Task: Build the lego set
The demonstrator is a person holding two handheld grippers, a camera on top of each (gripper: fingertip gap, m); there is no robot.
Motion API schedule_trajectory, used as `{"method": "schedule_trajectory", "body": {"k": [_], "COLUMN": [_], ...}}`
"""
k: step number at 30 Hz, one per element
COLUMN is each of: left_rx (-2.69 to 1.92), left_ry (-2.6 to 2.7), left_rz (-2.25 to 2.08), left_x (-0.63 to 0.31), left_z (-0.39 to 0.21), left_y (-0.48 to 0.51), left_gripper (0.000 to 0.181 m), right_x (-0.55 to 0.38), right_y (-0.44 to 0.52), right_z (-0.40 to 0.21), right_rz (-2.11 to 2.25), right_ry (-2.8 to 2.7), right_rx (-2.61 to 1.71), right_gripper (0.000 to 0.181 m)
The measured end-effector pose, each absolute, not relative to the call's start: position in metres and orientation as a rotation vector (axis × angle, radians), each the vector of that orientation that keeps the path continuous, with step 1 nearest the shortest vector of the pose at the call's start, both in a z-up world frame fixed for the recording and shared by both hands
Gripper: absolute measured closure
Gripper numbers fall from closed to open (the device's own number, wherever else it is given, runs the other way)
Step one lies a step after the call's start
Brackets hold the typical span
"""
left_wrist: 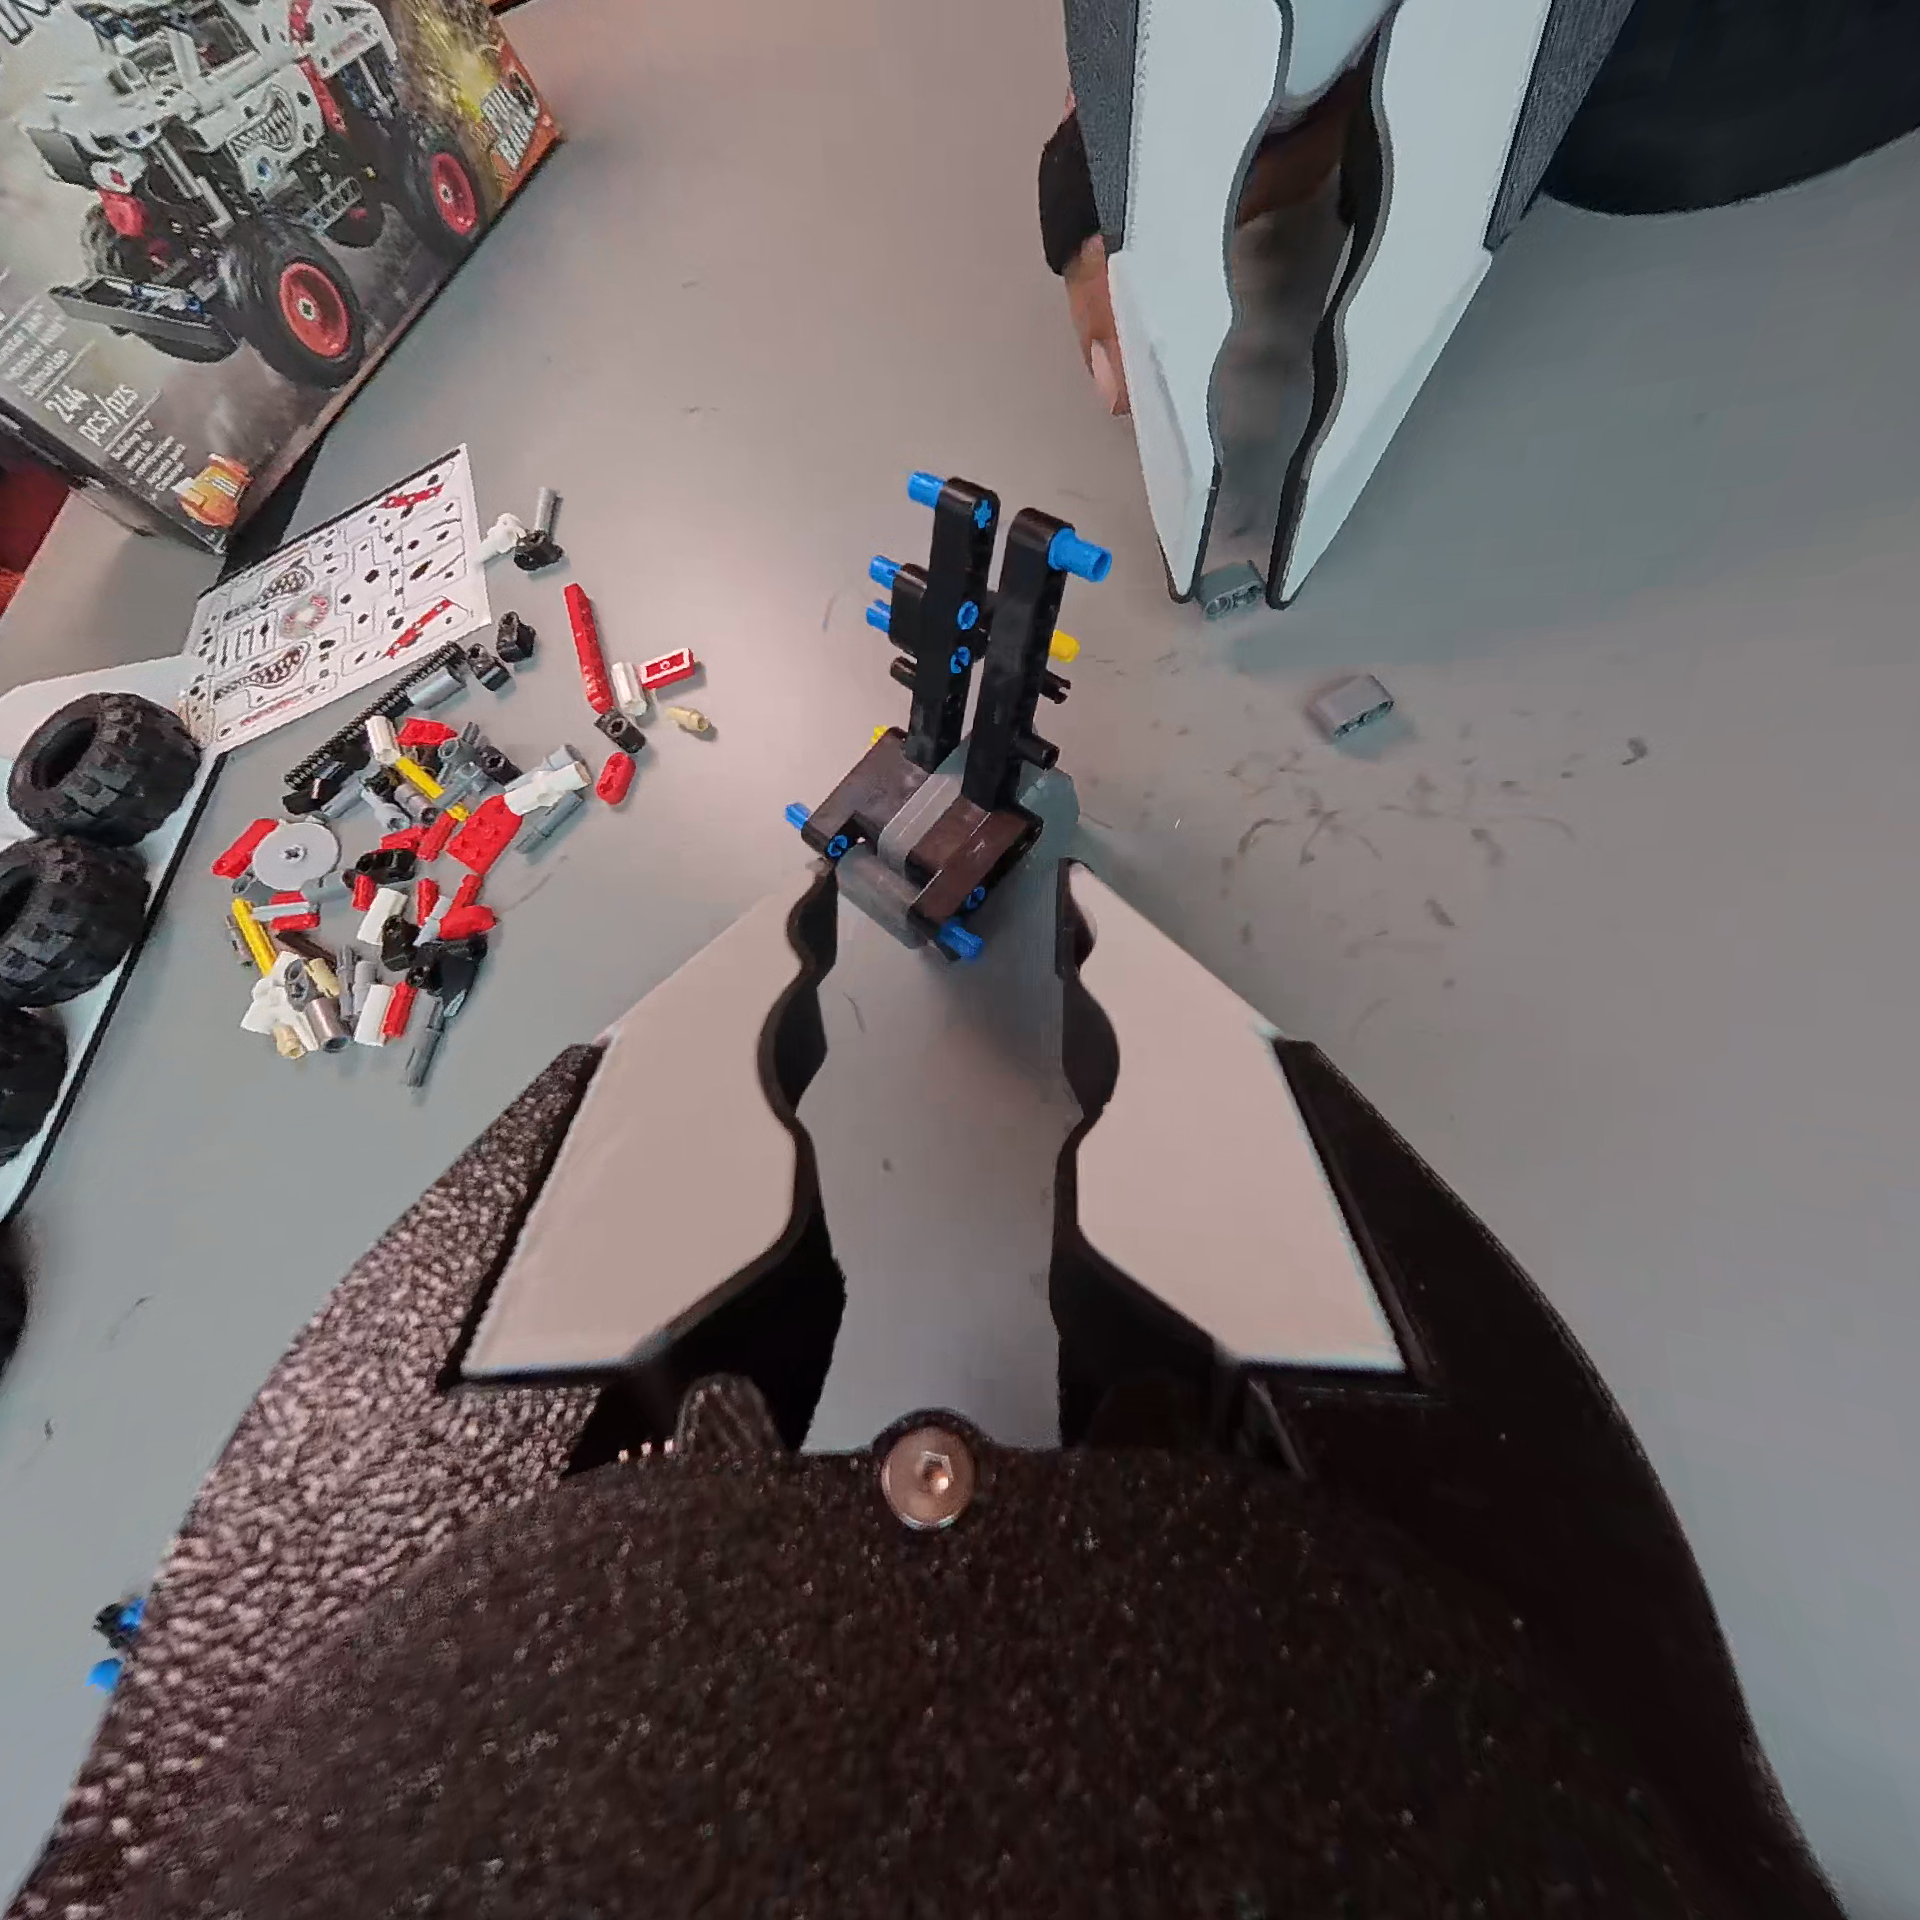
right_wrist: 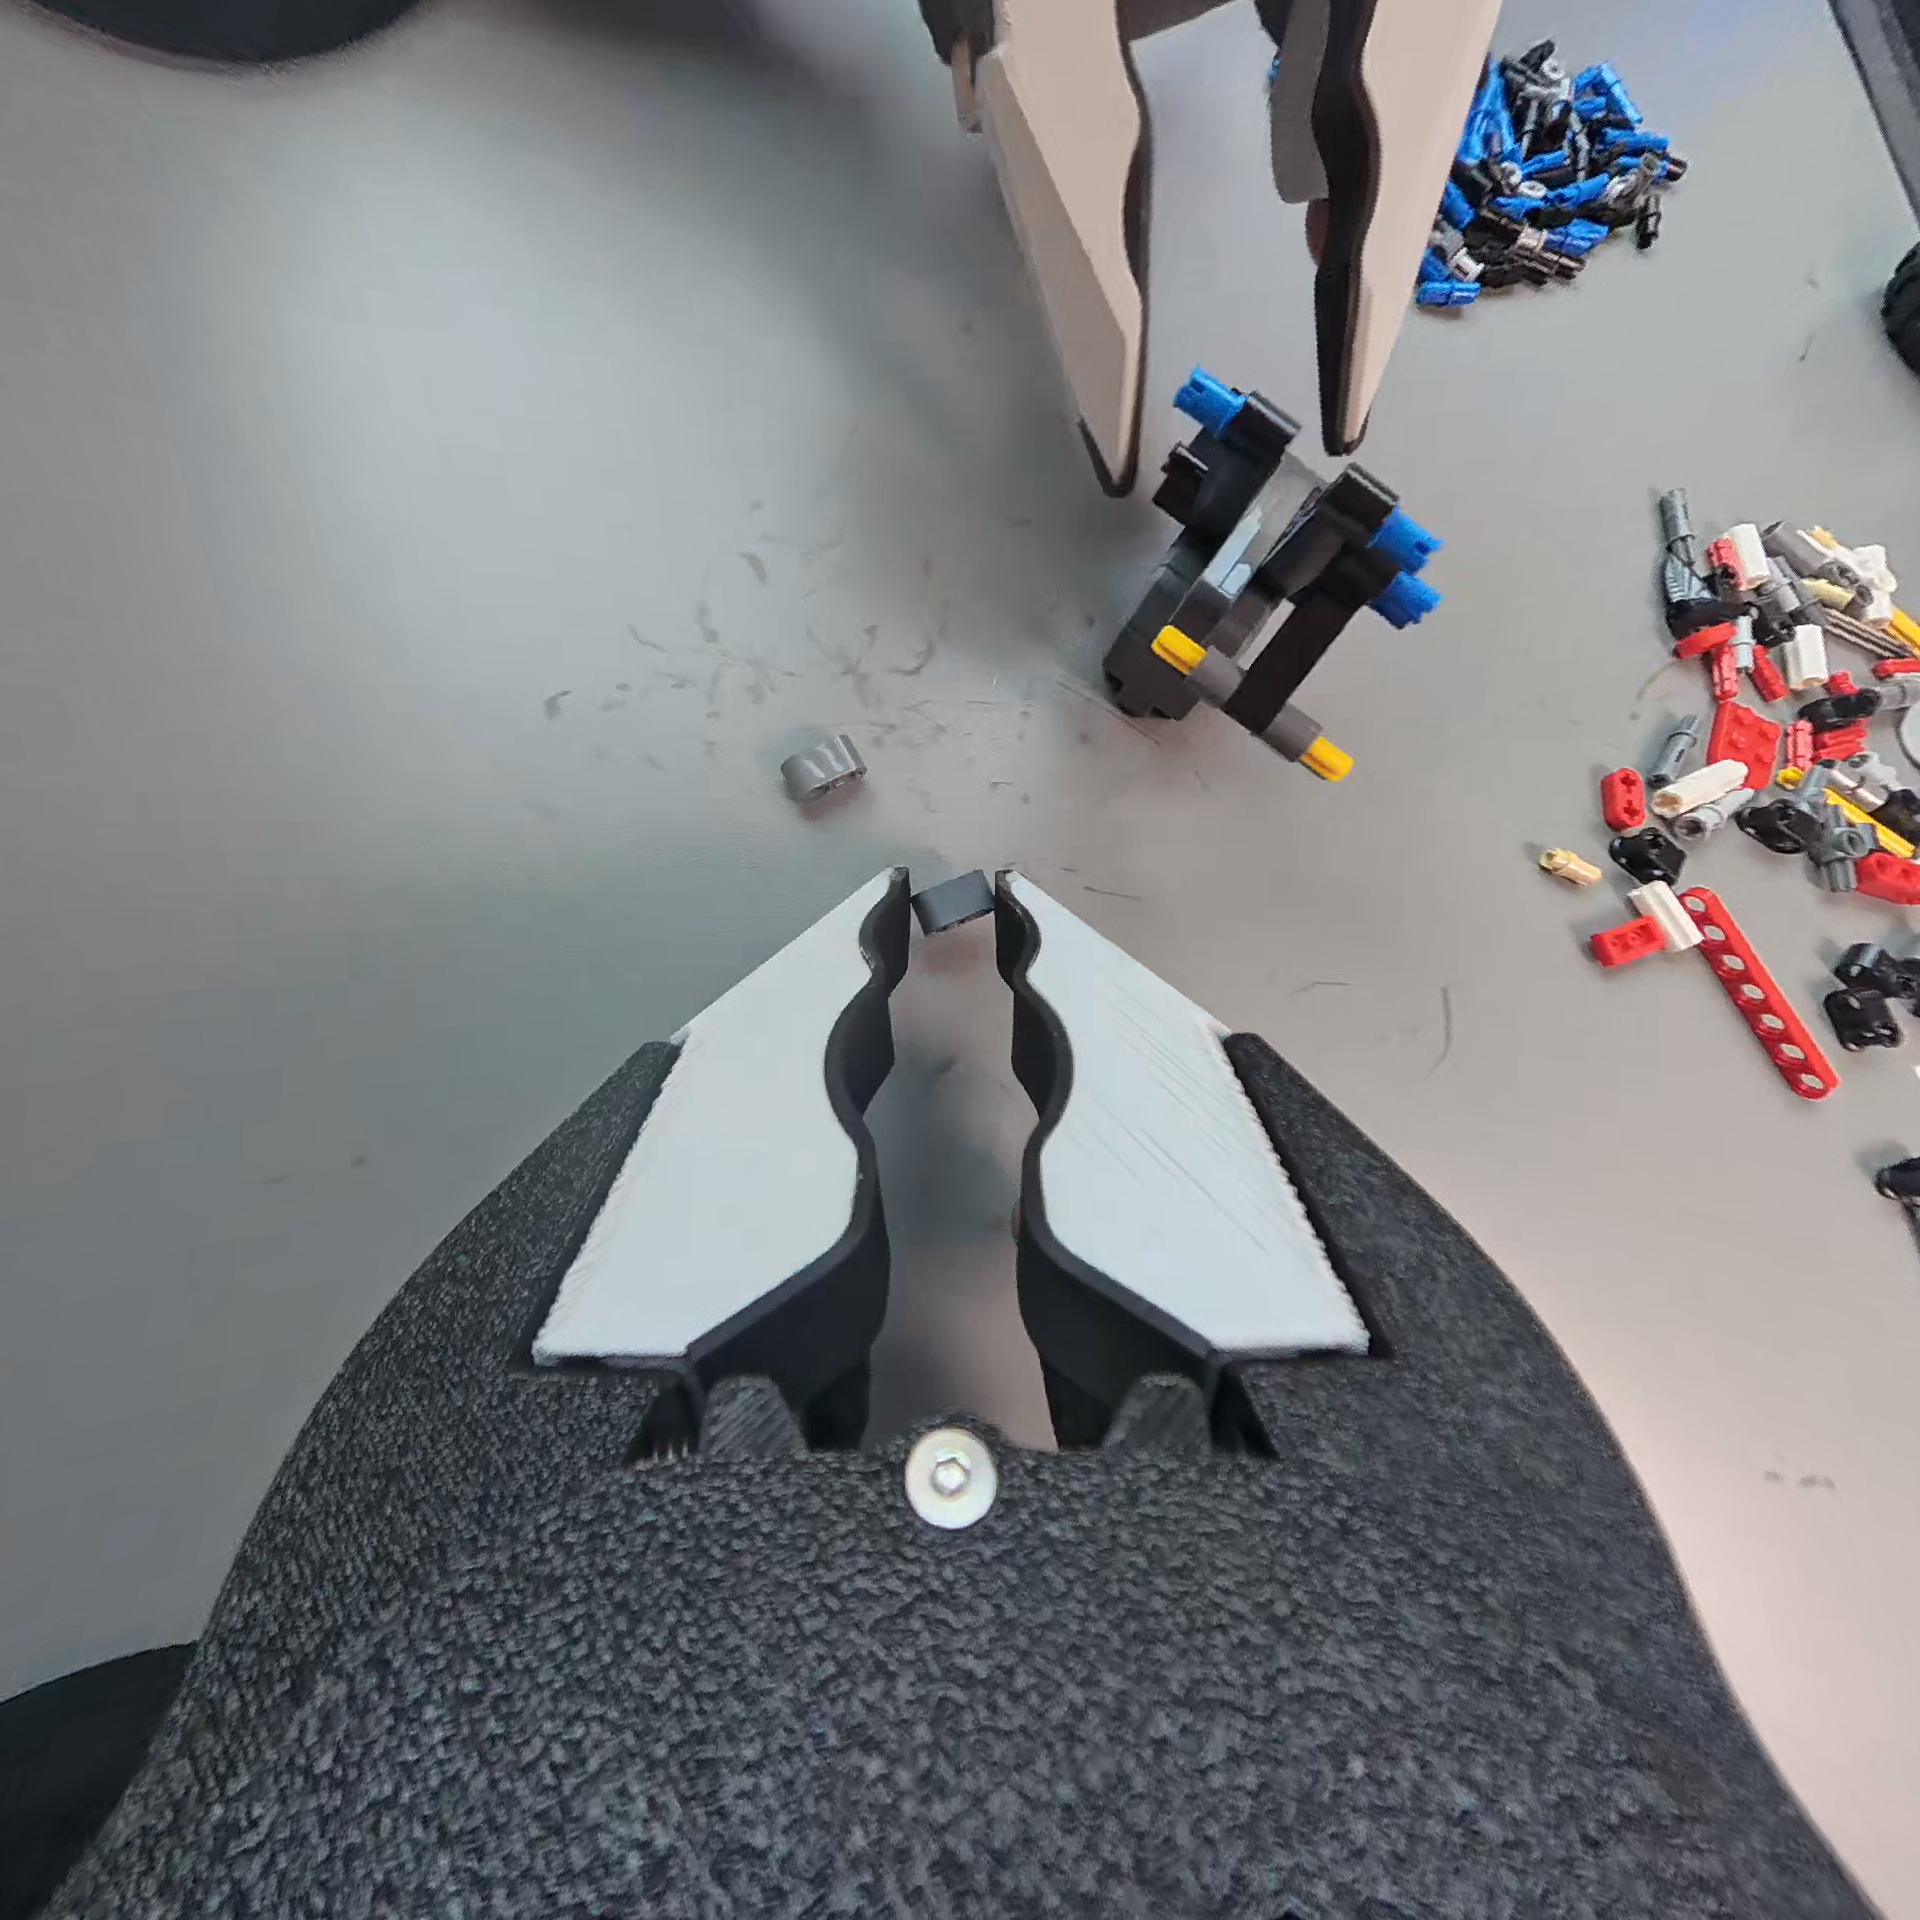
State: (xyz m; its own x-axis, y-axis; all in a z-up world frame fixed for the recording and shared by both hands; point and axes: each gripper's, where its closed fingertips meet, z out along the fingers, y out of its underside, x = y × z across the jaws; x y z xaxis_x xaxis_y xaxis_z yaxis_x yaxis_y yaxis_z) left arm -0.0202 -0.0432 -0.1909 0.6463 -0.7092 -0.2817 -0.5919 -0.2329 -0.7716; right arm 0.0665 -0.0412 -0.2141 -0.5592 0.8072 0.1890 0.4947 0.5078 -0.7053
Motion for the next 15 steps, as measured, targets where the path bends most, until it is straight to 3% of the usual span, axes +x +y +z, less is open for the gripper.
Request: {"method": "schedule_trajectory", "body": {"k": [1, 8, 13, 15], "left_rx": [-1.925, -2.003, -2.079, -2.088], "left_ry": [0.981, 0.606, 0.646, 0.665], "left_rz": [-0.186, -0.518, -0.446, -0.402], "left_x": [-0.022, -0.026, -0.012, -0.012], "left_z": [-0.186, -0.176, -0.190, -0.193], "left_y": [-0.044, -0.049, -0.037, -0.031], "left_gripper": [0.136, 0.129, 0.126, 0.133], "right_x": [0.065, 0.045, 0.044, 0.045], "right_y": [-0.039, -0.016, -0.017, -0.021], "right_z": [-0.211, -0.160, -0.131, -0.125], "right_rz": [0.829, 0.963, 1.013, 1.026], "right_ry": [-2.225, -1.887, -1.757, -1.739], "right_rx": [-1.063, -1.018, -0.908, -0.865], "right_gripper": [0.165, 0.165, 0.165, 0.165]}}
